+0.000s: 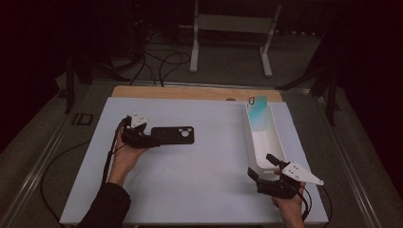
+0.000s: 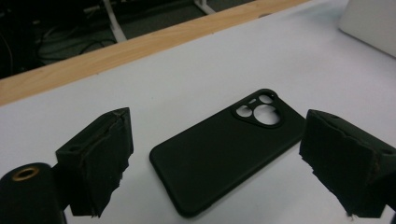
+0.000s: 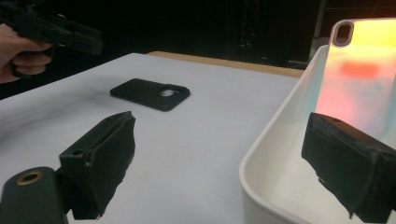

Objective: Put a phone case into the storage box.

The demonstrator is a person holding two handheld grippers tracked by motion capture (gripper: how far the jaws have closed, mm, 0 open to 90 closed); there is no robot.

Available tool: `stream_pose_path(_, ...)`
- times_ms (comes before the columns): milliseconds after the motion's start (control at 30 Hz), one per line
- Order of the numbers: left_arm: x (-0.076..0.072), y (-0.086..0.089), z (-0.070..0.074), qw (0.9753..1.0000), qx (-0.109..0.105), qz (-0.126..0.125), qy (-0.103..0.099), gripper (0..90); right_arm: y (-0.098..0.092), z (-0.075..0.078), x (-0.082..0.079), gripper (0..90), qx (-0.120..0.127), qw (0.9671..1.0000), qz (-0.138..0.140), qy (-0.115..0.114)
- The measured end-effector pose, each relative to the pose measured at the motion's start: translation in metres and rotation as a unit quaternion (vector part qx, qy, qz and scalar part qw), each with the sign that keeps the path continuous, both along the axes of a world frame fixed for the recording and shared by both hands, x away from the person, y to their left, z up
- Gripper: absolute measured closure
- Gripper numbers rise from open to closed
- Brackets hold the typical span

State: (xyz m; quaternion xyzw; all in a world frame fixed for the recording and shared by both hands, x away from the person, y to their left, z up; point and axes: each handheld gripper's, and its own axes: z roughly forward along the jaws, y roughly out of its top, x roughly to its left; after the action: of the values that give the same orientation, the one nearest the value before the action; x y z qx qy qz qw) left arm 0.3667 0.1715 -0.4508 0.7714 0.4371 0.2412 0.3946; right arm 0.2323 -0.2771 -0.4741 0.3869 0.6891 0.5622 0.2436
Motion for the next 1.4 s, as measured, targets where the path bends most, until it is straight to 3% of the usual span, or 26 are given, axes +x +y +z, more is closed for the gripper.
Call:
stream_pose_path(100,0.009,-0.002,-0.003,0.9999,0.003,0.009,0.006,18.2,0.0,0.0,0.0,9.4,0.0,1.0,0.001,0.0)
stream_pose_path(200,0.017,-0.003,-0.007,0.9999,-0.002,0.011,0.012,39.3,0.0,0.0,0.0,9.5,0.002,1.0,-0.001,0.0)
stream_pose_path(367,0.037,-0.006,-0.016,0.9988,-0.009,0.015,0.046,61.4,0.001,-0.001,0.0,9.5,0.001,1.0,0.002,0.002)
stream_pose_path(467,0.048,-0.011,-0.022,0.9982,0.003,0.028,0.053,74.1,0.001,-0.001,0.0,9.5,0.002,1.0,0.001,0.002)
stream_pose_path(600,0.061,-0.016,-0.03,0.9971,-0.007,0.032,0.069,89.2,0.0,-0.002,0.001,9.7,0.001,1.0,-0.004,0.005)
stream_pose_path(833,0.073,-0.031,-0.042,0.9961,0.005,0.027,0.084,90.0,-0.001,-0.001,0.0,9.7,0.007,0.9999,-0.003,0.007)
stream_pose_path(1067,0.089,-0.046,-0.062,0.9923,0.025,0.029,0.117,90.0,-0.003,-0.001,0.001,9.8,0.011,0.9999,-0.006,0.006)
stream_pose_path(1400,0.096,-0.049,-0.069,0.9905,0.035,0.038,0.128,90.0,-0.004,-0.001,0.001,9.9,0.013,0.9999,-0.005,0.004)
